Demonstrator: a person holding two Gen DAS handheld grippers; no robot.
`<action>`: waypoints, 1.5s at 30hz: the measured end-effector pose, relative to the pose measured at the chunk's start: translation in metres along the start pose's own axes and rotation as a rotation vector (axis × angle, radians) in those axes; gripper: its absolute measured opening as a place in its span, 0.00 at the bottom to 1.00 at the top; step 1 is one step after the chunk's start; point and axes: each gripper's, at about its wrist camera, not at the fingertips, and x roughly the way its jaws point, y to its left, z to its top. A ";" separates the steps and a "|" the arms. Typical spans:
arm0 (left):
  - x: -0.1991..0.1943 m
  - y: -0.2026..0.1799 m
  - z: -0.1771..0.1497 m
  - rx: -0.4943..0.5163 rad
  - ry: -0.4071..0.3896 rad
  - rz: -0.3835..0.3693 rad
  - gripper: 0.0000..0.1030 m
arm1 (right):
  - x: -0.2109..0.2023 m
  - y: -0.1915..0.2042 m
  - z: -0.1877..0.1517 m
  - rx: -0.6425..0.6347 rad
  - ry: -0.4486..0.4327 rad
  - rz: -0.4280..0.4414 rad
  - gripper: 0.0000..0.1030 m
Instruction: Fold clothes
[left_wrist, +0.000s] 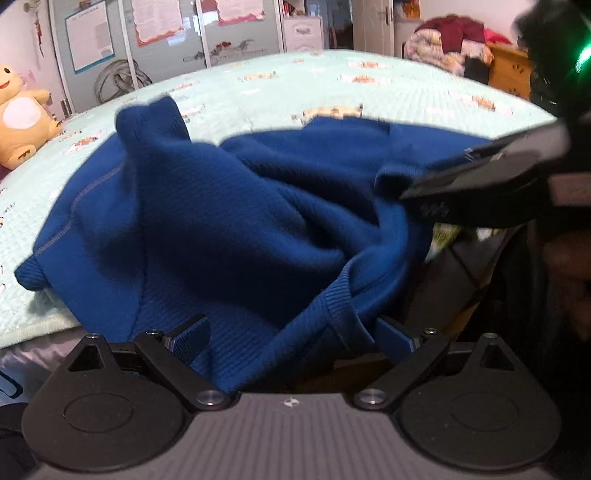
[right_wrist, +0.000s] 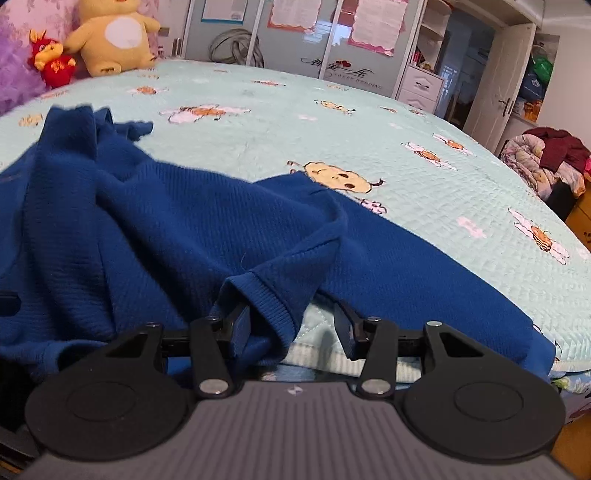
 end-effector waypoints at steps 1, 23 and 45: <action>-0.001 0.003 0.000 -0.011 -0.002 -0.006 0.94 | -0.002 0.002 -0.001 -0.007 -0.006 0.008 0.14; -0.049 0.030 0.012 -0.142 -0.210 0.006 0.63 | -0.103 -0.011 0.046 0.153 -0.402 0.153 0.04; -0.100 0.061 0.038 -0.141 -0.437 0.155 0.09 | -0.141 -0.009 0.054 0.156 -0.499 0.229 0.04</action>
